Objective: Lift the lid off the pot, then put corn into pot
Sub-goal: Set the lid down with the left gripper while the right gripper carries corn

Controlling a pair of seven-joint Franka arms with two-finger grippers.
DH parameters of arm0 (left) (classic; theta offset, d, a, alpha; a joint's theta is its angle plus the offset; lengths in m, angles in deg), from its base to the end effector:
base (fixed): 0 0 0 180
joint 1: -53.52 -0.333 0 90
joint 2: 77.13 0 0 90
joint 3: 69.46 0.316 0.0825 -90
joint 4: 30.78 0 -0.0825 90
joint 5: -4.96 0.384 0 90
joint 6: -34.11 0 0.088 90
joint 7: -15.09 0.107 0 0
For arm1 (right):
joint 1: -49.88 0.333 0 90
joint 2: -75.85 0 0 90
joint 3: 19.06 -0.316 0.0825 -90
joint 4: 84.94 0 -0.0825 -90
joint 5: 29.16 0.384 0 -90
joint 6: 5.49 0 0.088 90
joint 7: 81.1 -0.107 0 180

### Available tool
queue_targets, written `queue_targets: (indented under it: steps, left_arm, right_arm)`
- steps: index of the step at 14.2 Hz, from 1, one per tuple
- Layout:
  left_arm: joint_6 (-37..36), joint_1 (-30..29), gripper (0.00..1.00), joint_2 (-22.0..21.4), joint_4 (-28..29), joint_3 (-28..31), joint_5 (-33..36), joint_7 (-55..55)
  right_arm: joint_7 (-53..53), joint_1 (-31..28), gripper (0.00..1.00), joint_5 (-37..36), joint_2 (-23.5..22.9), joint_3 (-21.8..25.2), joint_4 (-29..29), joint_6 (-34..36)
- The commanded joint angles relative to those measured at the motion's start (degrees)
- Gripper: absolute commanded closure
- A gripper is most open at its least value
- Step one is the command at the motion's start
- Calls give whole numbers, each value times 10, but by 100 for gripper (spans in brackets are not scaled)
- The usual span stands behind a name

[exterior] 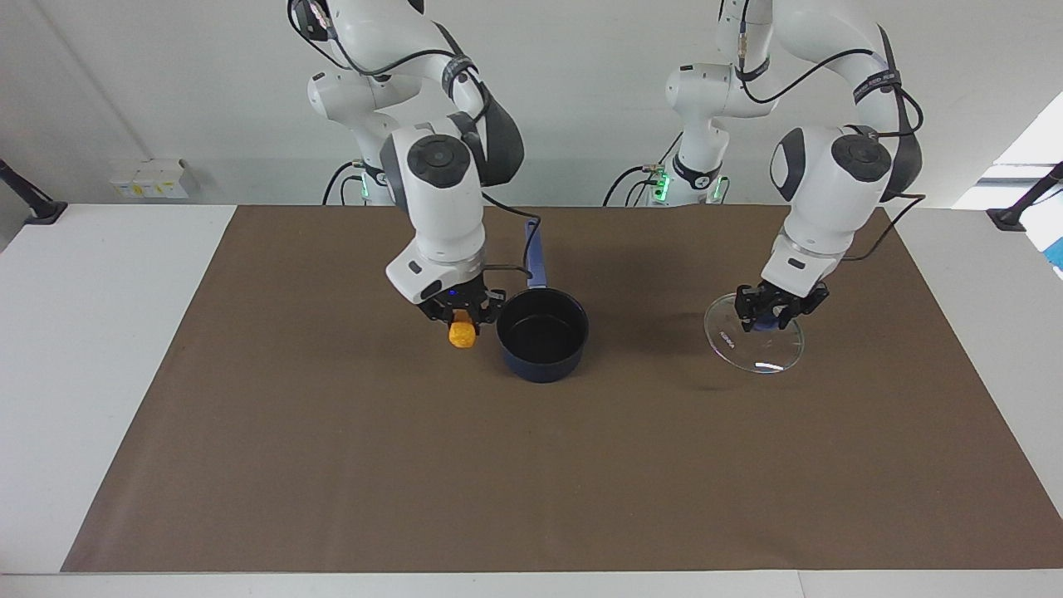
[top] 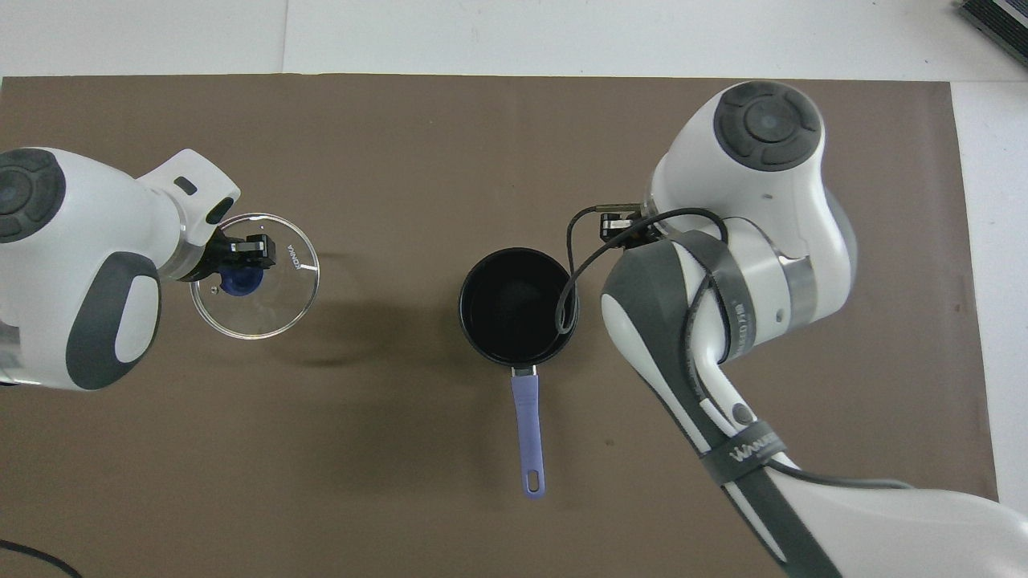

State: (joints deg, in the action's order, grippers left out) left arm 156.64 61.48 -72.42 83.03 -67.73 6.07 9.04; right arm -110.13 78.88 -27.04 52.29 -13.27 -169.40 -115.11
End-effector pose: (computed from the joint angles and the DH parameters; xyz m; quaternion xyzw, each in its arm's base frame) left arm 0.5769 -0.0624 0.4297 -0.9993 0.0066 -0.0358 0.0058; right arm 0.6229 0.2812 0.4460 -0.9985 0.0522 -0.0146 0.0043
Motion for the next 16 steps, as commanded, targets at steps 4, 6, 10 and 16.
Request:
queue_targets:
  steps: [4, 6, 10, 16]
  left_arm:
    - [63, -83, 100, 11, 53, -7, -2, 121]
    - [64, -98, 100, 23, 53, -7, -12, 153]
    - [66, -118, 100, 46, 53, -7, -29, 185]
    - [59, -110, 0, 51, 31, -7, -30, 187]
  right_arm:
    - [-83, 46, 100, 21, -89, -9, 86, -24]
    - [-83, 54, 100, 20, -84, -9, 81, -19]
    - [-83, 62, 91, 17, -46, -10, 6, -17]
    - [-72, 65, 86, 24, -35, -12, -36, -51]
